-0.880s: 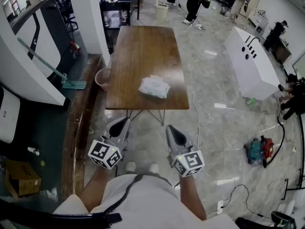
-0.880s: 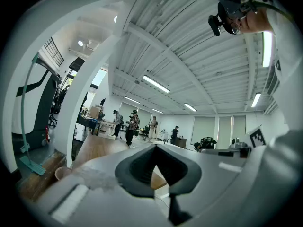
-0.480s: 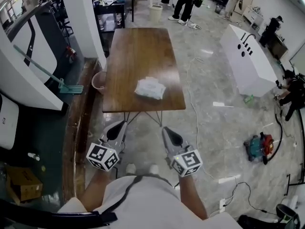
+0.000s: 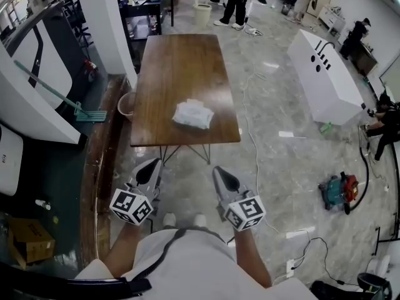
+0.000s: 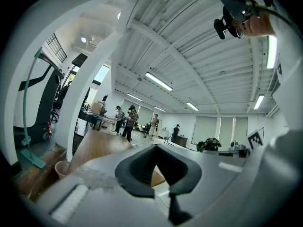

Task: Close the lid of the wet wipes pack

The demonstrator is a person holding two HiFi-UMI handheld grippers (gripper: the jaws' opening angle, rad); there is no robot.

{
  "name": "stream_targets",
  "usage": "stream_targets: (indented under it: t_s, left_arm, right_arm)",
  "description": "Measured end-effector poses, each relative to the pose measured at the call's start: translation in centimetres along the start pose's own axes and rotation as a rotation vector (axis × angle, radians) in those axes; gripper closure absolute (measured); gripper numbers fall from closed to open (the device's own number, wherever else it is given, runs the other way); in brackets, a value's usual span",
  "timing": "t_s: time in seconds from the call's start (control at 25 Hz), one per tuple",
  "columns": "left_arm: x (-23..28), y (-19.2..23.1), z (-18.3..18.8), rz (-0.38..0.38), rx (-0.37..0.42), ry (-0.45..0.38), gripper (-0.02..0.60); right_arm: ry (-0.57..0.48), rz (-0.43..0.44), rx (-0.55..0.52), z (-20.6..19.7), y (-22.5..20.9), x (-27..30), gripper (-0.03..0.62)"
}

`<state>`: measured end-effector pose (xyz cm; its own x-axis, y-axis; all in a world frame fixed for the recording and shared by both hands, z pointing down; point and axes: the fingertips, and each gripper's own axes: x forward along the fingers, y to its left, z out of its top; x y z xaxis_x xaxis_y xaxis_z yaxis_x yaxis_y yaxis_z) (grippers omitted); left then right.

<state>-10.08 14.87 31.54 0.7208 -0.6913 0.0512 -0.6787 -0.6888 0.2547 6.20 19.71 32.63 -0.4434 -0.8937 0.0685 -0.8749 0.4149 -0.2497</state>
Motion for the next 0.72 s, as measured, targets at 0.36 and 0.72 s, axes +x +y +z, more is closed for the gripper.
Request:
stream_targets:
  t_s: [0.36,0.72]
  left_arm:
    - [1.4,-0.3,-0.5,0.042,-0.018,-0.001,0.578]
    - [2.9,-1.8,-0.2,0.094,-0.003,-0.046,0.578]
  right_arm:
    - [0.028,0.037,-0.024,-0.3,-1.5,-0.5,0.585]
    - [0.022,0.081,-0.018,0.1,-3.9,-1.3,0.585]
